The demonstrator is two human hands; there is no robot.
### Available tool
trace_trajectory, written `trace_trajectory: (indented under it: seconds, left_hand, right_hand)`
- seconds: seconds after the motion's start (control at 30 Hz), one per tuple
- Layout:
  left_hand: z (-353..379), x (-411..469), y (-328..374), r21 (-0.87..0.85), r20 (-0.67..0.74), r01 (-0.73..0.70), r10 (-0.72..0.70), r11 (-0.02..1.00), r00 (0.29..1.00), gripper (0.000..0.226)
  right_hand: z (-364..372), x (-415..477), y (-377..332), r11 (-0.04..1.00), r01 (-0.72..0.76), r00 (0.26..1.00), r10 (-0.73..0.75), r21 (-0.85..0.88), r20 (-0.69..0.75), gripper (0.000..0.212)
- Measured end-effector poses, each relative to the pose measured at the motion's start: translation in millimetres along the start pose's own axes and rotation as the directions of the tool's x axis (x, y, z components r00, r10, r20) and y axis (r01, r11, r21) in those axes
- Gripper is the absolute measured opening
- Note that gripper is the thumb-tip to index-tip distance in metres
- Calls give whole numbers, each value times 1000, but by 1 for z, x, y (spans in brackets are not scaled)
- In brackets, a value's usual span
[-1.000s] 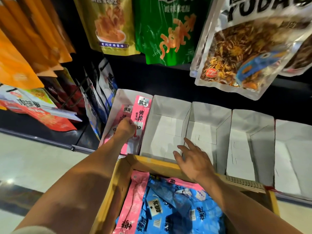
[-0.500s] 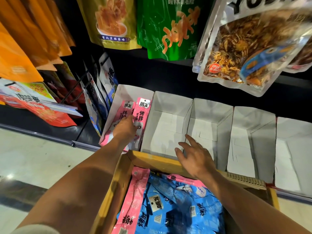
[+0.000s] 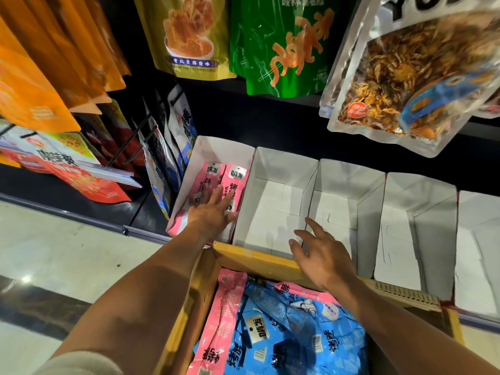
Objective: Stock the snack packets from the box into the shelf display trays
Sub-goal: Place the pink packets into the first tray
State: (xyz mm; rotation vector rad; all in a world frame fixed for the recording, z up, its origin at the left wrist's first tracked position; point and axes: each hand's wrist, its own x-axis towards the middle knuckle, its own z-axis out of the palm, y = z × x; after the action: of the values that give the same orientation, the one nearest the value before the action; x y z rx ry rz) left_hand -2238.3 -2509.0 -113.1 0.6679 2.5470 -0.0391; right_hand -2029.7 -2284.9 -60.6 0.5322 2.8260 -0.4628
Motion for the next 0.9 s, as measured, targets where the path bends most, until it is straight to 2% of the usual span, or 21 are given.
trace_trajectory:
  seconds: [0.37,0.63,0.8,0.9]
  left_hand:
    - [12,4,-4,34,-7,-7,8,999,1000,70]
    - [-19,-8,-3,18,-57,-55,56,998,997,65]
    - [-38,-43,4,-64,-300,-115,91,991,950,53]
    - [-34,-74,7,-97,-378,-170,122,981,918,56]
  right_hand:
    - [4,1,4,999,30,998,-29,17,-48,56]
    - [1,0,2,999,18,999,-17,31,-47,52]
    - [2,2,2,1000,6,1000,-6,0,-18,59]
    - [2,-3,0,1000,10,999,-10,8,-41,55]
